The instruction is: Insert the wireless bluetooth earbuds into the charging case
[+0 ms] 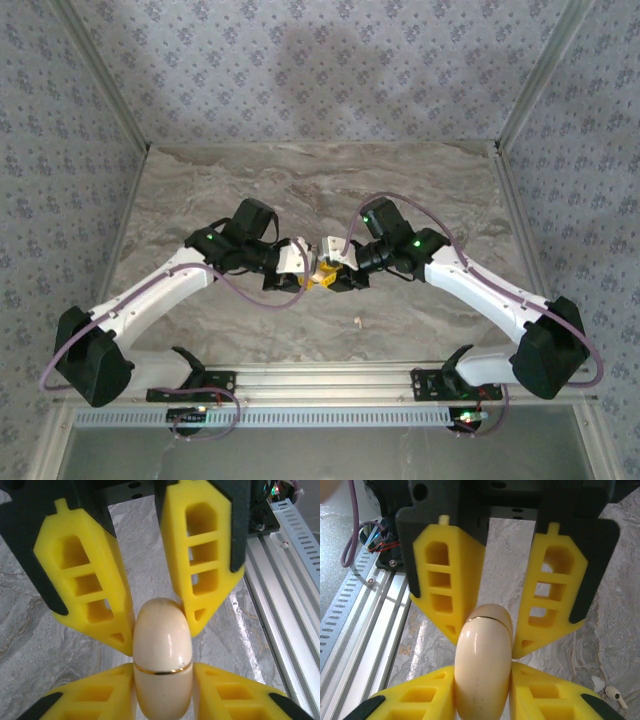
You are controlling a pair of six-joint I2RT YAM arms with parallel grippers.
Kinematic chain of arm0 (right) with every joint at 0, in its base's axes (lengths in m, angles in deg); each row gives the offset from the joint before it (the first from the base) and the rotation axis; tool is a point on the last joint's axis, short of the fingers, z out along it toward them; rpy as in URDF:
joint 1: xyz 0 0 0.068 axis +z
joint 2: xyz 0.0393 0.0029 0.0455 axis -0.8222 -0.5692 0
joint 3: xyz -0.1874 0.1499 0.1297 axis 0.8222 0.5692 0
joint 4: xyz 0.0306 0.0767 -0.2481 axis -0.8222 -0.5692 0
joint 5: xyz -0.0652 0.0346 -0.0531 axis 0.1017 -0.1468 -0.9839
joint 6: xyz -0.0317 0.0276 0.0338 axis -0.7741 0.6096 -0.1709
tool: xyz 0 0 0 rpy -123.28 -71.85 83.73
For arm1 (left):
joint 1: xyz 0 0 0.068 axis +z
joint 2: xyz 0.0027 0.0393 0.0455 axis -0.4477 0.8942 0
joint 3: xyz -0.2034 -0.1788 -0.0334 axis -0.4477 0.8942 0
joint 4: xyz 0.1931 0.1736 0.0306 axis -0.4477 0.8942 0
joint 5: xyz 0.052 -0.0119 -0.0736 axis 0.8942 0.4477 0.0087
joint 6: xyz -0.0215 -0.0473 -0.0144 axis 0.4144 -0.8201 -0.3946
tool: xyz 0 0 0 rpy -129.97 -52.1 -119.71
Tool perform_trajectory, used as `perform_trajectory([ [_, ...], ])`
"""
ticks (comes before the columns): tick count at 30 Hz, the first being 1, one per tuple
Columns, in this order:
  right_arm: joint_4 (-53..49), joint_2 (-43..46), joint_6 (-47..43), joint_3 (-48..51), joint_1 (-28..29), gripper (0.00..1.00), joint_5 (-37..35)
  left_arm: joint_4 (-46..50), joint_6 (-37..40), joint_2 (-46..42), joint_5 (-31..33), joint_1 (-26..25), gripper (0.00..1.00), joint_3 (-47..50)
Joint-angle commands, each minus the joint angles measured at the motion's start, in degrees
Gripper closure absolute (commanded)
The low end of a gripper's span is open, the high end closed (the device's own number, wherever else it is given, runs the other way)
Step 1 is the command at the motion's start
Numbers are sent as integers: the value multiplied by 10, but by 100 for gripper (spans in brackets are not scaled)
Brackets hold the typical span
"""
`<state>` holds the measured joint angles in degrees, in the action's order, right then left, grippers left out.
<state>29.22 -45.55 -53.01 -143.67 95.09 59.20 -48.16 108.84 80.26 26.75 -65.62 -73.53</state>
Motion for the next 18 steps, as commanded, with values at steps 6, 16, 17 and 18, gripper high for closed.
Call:
perform_trajectory([
  [6, 83, 57, 46, 33, -14, 53, -43, -2, -31, 4, -81, 9, 84, -7],
  [16, 263, 201, 168, 188, -68, 40, -22, -118, -119, -20, -128, 16, 87, 45],
  [17, 266, 201, 173, 188, -67, 40, -15, -123, -123, -20, -133, 16, 87, 47],
  [18, 269, 200, 175, 189, -67, 40, -7, -130, -129, -19, -137, 16, 87, 48],
])
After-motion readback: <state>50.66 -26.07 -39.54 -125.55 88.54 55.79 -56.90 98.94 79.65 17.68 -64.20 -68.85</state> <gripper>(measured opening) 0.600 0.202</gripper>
